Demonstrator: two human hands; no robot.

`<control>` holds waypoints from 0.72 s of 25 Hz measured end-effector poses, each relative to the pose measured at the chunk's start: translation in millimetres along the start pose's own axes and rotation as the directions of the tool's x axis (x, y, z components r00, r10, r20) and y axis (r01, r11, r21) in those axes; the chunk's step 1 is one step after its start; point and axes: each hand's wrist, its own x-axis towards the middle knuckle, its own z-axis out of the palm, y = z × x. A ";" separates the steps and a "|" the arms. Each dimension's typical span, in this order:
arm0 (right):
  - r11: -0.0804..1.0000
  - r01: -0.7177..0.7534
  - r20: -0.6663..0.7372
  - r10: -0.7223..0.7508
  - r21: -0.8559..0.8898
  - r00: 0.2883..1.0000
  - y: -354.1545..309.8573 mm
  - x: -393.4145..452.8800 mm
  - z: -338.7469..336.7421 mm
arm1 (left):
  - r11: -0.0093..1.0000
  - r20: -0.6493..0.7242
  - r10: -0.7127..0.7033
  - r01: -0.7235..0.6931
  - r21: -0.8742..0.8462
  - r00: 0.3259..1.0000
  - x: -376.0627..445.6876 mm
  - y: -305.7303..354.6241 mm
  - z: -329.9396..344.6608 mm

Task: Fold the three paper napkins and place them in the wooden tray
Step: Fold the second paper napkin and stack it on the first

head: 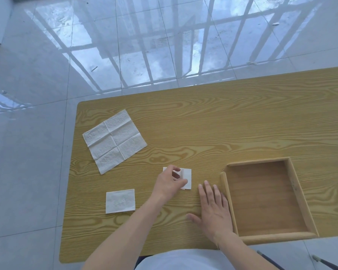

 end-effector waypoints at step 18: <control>0.993 0.094 -0.046 -0.091 0.066 0.995 -32.4 88.2 -64.7 | 0.738 -0.080 0.309 -0.186 0.649 0.948 26.6 -26.1 -34.5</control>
